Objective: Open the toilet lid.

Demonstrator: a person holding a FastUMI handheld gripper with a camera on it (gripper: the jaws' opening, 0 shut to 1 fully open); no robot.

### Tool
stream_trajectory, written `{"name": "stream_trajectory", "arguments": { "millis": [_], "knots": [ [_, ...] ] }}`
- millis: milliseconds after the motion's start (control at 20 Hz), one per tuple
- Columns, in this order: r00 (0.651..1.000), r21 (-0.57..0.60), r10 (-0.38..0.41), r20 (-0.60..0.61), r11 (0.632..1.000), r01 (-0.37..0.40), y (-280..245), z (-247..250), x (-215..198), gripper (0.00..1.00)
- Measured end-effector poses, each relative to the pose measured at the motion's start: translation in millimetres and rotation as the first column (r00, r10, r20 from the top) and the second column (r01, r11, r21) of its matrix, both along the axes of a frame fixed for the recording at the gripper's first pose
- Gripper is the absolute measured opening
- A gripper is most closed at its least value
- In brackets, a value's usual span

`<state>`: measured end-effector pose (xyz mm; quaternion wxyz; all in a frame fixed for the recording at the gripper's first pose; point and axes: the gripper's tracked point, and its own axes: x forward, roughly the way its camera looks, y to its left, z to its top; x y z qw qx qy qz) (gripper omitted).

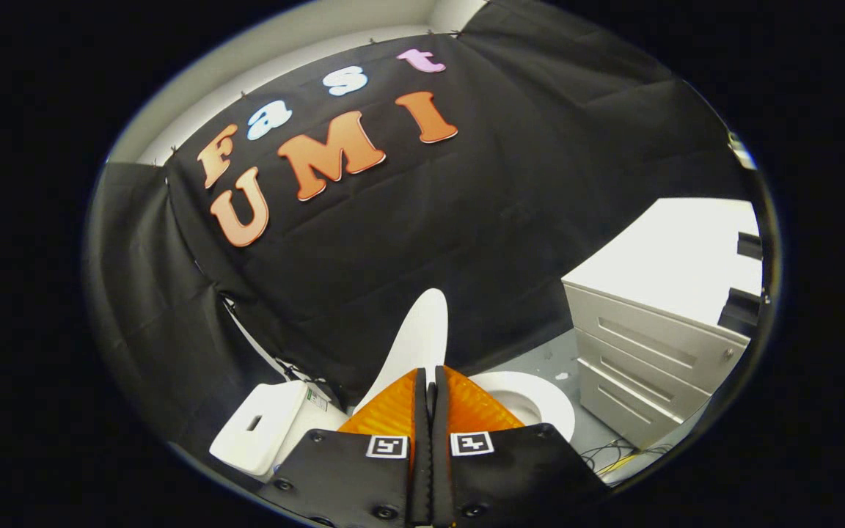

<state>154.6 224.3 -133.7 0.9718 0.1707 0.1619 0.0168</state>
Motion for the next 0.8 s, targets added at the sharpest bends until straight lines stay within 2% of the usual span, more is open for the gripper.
{"name": "stream_trajectory", "arguments": {
  "millis": [100,450,800],
  "knots": [
    [1.0,-0.049,0.025,0.012,0.999,-0.024,13,11,0,0.08],
    [0.997,-0.07,0.07,0.029,0.995,-0.067,45,36,6,0.08],
    [0.985,-0.16,0.159,0.064,0.976,-0.147,104,70,4,0.08]
  ]
}}
